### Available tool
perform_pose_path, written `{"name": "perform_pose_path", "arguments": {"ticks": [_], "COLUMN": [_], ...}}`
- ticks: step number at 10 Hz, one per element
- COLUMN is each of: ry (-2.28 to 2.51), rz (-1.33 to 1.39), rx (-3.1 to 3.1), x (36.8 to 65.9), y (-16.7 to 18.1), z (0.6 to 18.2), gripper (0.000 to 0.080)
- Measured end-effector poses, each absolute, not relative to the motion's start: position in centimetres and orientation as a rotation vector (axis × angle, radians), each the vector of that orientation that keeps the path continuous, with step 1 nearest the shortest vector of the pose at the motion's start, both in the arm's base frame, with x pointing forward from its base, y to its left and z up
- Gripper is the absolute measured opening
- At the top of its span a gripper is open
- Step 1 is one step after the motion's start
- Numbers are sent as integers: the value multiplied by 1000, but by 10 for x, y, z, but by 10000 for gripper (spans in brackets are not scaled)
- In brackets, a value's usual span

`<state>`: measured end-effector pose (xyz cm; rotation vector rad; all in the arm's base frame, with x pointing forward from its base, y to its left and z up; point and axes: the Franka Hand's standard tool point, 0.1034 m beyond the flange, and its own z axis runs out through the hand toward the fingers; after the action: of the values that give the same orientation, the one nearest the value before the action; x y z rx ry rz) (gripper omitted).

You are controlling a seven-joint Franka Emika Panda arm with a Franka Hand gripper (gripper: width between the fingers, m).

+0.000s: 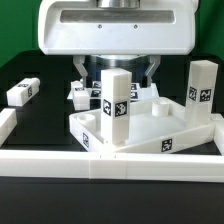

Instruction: Assemble desk

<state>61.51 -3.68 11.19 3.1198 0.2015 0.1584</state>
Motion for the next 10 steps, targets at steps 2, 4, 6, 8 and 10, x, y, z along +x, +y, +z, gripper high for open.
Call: {"name": "perform_pose_path", "arguments": {"ticks": [2, 4, 6, 8, 10], "ry": [379, 585, 666, 664, 633], "rz": [156, 154, 153, 153, 153], "rx": [3097, 3057, 3038, 3039, 3047], "x": [615, 615, 615, 615, 615], "y": [-37, -38, -39, -39, -38], "z": [112, 112, 112, 112, 112], "gripper": [649, 649, 620, 438, 289]}}
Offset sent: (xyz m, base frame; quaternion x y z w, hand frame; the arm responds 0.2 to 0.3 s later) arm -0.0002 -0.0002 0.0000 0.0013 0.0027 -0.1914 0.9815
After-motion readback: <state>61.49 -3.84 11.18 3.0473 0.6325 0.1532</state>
